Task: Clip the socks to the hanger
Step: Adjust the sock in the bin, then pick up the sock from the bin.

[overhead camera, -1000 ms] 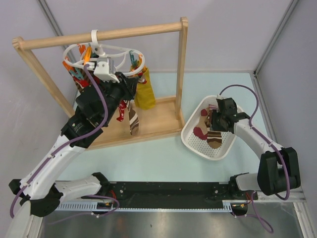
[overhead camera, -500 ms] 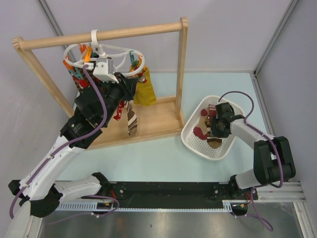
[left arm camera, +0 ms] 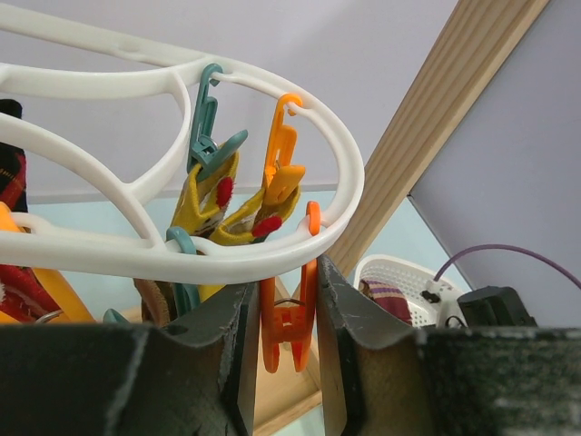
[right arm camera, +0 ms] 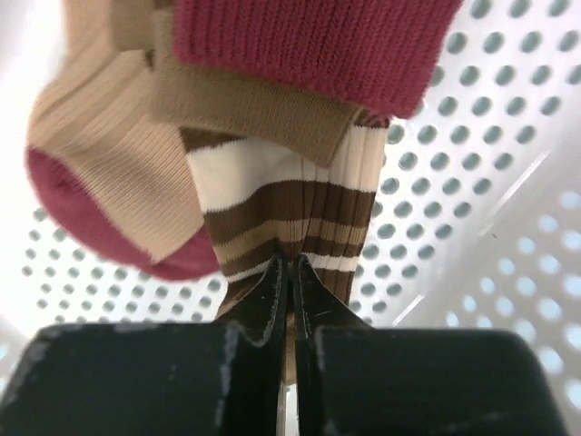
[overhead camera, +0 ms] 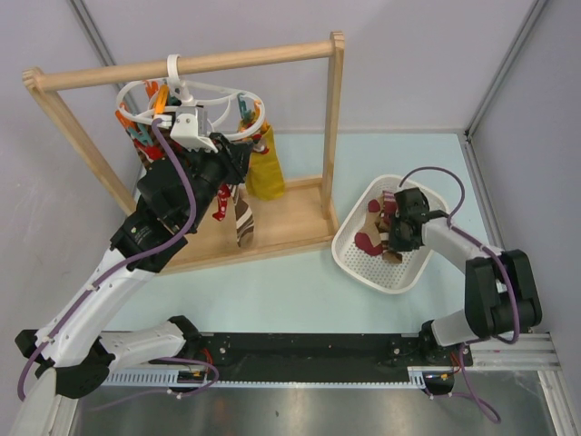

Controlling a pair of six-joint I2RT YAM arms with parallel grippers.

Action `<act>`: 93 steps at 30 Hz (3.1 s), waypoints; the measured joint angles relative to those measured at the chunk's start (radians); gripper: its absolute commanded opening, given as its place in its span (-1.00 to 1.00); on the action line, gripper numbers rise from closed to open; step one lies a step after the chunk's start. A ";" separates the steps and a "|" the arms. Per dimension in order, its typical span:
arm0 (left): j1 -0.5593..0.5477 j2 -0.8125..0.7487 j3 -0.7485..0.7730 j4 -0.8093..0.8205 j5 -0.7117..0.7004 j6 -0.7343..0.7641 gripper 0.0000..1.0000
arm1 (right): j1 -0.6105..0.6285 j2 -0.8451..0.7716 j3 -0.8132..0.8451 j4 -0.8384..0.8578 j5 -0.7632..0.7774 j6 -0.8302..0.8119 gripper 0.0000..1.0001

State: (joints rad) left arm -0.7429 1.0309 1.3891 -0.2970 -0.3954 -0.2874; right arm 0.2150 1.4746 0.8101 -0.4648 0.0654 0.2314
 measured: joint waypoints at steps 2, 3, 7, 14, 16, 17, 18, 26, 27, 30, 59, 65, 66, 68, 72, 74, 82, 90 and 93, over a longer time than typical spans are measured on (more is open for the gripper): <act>0.000 0.000 0.000 0.000 0.000 0.000 -0.99 | 0.000 -0.061 0.000 -0.018 -0.001 0.001 -1.00; 0.000 0.000 0.000 0.000 0.000 0.000 -0.99 | 0.000 -0.103 0.000 -0.024 -0.002 0.000 -1.00; 0.000 0.000 0.000 0.000 0.000 0.000 -0.99 | 0.000 -0.280 0.024 -0.024 -0.002 -0.001 -1.00; 0.000 0.000 0.000 -0.001 -0.001 0.000 -0.99 | 0.002 -0.531 0.042 0.116 -0.002 -0.050 -1.00; 0.000 0.000 0.000 -0.001 -0.001 0.000 -1.00 | 0.002 -0.575 0.043 0.193 -0.003 -0.077 -1.00; 0.000 0.000 0.000 -0.001 -0.001 0.000 -0.99 | 0.004 -0.586 0.044 0.223 -0.003 -0.085 -1.00; 0.000 0.000 0.000 -0.001 -0.001 0.000 -0.99 | 0.004 -0.595 0.044 0.260 -0.003 -0.099 -1.00; 0.000 0.000 0.000 -0.002 -0.001 0.000 -0.99 | 0.005 -0.589 0.045 0.501 -0.010 -0.181 -1.00; 0.000 0.000 0.000 -0.003 -0.001 0.000 -0.99 | 0.005 -0.589 0.045 0.508 -0.014 -0.184 -1.00; 0.000 0.000 0.000 -0.003 -0.002 0.000 -0.99 | 0.006 -0.591 0.045 0.500 -0.034 -0.188 -1.00; 0.000 -0.013 0.000 -0.005 0.006 -0.003 -0.99 | 0.018 -0.642 -0.014 -0.279 -0.195 0.114 -0.10; 0.000 -0.018 0.000 -0.005 0.007 -0.003 -0.99 | 0.009 -0.486 -0.025 -0.149 -0.055 0.108 -0.23; 0.000 -0.018 0.000 -0.006 0.007 -0.003 -0.99 | 0.004 -0.460 -0.027 -0.124 -0.040 0.109 -0.24; 0.000 -0.018 0.000 -0.006 0.007 -0.003 -0.99 | -0.005 -0.402 -0.029 -0.073 -0.014 0.112 -0.24; 0.000 -0.020 0.000 -0.007 0.007 -0.003 -0.99 | -0.020 -0.276 -0.040 0.035 0.006 0.128 -0.23; 0.000 -0.021 0.000 -0.009 0.007 -0.003 -1.00 | -0.024 -0.220 -0.048 0.074 0.006 0.139 -0.23; 0.000 -0.023 0.000 -0.012 0.007 -0.003 -0.99 | -0.038 -0.051 -0.053 0.217 0.006 0.177 -0.23; 0.000 -0.023 0.000 -0.012 0.008 -0.002 -0.99 | -0.040 0.046 -0.053 0.304 0.007 0.188 -0.66; 0.000 -0.023 0.000 -0.013 0.007 -0.002 -0.99 | -0.040 0.039 -0.053 0.312 0.006 0.187 -0.85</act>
State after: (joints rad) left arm -0.7429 1.0077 1.3891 -0.3096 -0.3882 -0.2893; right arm 0.1749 1.5139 0.7570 -0.1528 0.0711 0.4183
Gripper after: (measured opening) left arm 0.305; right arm 0.149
